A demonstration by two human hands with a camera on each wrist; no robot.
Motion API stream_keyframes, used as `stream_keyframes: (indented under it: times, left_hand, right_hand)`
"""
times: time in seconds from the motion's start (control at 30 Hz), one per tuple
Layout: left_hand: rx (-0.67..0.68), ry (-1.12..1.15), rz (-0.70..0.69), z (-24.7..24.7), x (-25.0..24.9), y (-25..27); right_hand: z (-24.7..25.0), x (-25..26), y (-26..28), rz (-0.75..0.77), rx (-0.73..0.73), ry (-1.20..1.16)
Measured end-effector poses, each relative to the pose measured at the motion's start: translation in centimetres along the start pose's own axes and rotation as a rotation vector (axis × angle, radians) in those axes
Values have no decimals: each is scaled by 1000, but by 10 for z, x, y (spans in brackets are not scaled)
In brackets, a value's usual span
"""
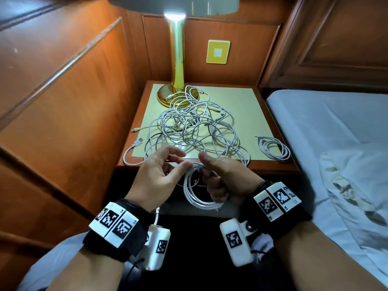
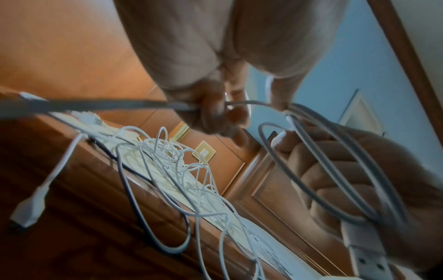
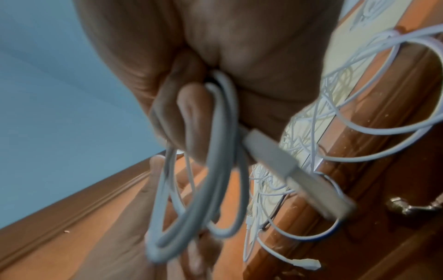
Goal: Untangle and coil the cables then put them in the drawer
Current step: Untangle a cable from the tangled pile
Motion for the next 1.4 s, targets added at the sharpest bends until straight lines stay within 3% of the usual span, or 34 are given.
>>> stream_keyframes:
  times: [0.17,0.4,0.6,0.77,0.93,1.13,1.4]
  left_hand:
    - [245,22,-4,-15,-7,8]
    - [104,89,-2,-20,1,5]
    - [209,15,-44,-29,-1,7]
    - [120,-51,-33,-25,-4,11]
    - [69,277,156,-17,2,4]
    - [-149,-38,11,1,4,-1]
    - [-207,362,234,-10,10,3]
  right_hand:
    - [10,7,-2,90,-121,-124]
    - [7,9,-4,241,-153,-133]
    - [7,6,-10,196,-182,-94]
    - [-1,1,-12,217,-159,-118]
    - [3,6,-10,230,-179,-208]
    - [4,11,-4,233,-134,-257]
    - [-3,7,-10,267,-94,-182]
Point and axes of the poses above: each hand's wrist, its own y-axis away from the middle knuckle, its own z-axis out of the back of the hand, x = y × z, the point moved 5 cm from there along -y, towards the middle knuckle, and after that the axes turned 6 degrees about -y, right-handed, at the moved point
